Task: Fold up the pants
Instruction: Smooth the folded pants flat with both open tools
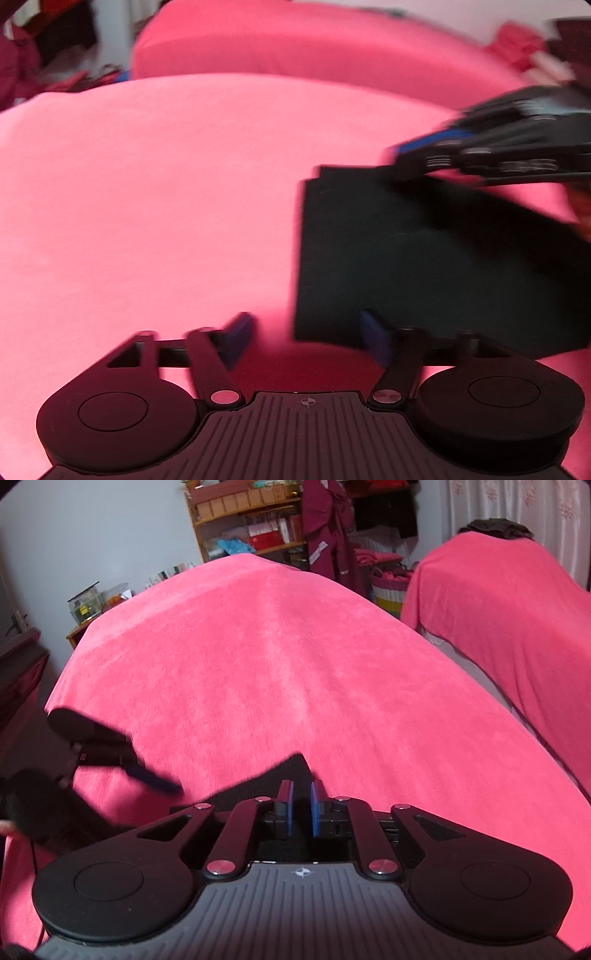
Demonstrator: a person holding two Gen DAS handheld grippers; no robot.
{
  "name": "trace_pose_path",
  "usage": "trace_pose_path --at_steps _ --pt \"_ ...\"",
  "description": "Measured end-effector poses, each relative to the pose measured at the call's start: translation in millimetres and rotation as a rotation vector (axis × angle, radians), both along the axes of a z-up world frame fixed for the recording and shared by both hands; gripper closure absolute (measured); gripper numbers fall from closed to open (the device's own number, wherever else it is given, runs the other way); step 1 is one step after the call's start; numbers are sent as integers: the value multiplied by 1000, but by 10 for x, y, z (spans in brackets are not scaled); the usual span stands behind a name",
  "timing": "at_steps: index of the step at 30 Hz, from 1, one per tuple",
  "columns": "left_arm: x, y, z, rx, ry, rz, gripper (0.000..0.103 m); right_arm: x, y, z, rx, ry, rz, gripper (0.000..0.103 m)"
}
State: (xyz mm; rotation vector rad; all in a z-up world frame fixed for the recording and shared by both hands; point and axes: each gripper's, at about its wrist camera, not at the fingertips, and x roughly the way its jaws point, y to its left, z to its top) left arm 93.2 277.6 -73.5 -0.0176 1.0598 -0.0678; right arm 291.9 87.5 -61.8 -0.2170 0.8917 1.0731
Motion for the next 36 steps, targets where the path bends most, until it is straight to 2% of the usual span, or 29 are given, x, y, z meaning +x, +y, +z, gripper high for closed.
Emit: trace_pose_path --at_steps 3,5,9,15,21,30,33,36 --pt "26 -41 141 29 -11 29 0 -85 -246 89 8 35 -45 74" --pt "74 -117 223 90 -3 48 0 -166 -432 139 -6 40 -96 57" --pt "90 -297 376 157 -20 43 0 -403 -855 214 -13 54 -190 45" --pt "91 -606 559 215 -47 -11 0 -739 -1399 283 -32 76 -342 40" --pt "78 -883 584 227 -74 -71 0 -1067 -1918 362 -28 85 -497 35" --pt "79 -1260 652 238 -82 -148 0 -1507 -2430 340 -40 87 -686 29" --pt "102 -1374 642 225 -75 -162 0 -1629 -2559 312 -50 77 -738 29" --pt "145 -1472 534 165 -41 -153 0 -1770 -2695 269 -65 54 -812 27"
